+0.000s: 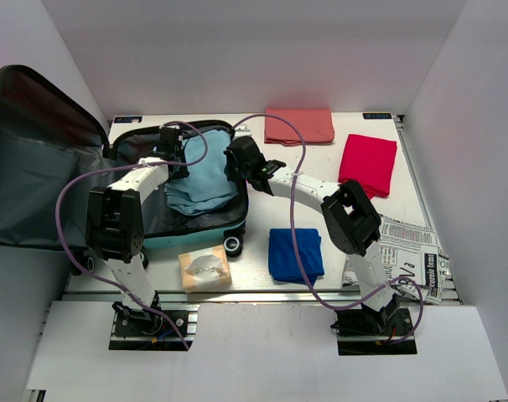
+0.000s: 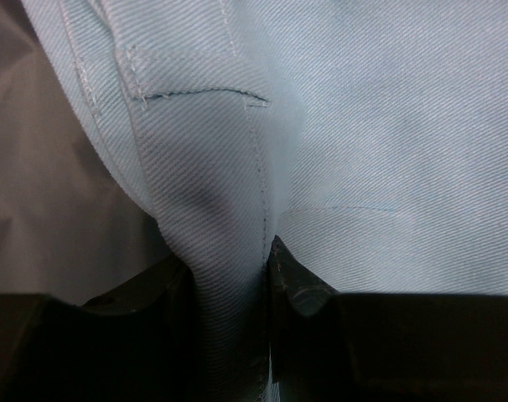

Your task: Pack the luggage

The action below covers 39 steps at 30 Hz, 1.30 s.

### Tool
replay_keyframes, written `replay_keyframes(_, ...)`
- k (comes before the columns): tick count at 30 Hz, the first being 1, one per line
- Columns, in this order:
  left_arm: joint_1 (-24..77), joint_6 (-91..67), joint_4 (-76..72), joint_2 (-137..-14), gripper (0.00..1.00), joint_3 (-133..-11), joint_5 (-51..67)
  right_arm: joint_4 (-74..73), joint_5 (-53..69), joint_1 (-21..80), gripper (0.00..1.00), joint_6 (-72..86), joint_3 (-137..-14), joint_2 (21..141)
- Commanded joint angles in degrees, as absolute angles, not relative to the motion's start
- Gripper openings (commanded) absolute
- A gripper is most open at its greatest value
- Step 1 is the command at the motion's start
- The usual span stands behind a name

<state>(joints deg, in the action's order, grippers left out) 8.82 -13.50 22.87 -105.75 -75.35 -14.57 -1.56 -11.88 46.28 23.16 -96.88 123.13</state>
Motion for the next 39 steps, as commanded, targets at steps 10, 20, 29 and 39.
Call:
replay_keyframes(10, 7.9, -18.0, 31.3, -101.0, 0.98, -86.4, -24.7, -9.1, -11.0, 47.5, 0.59, 20.8, -99.7, 117.5)
replay_keyframes(20, 7.9, -19.0, 32.6, -101.0, 0.98, -86.8, -22.2, -10.0, -10.2, 47.7, 0.89, 16.7, -100.6, 111.5)
replay_keyframes(29, 9.7, -20.0, 32.3, -92.7, 0.98, -88.1, -2.4, -12.7, -13.4, 46.1, 0.89, 17.5, -94.5, 100.4)
replay_keyframes(39, 20.4, -24.8, 26.1, -85.8, 0.98, -81.7, 13.9, -36.5, -25.0, 33.7, 0.89, 37.9, -64.3, 78.7)
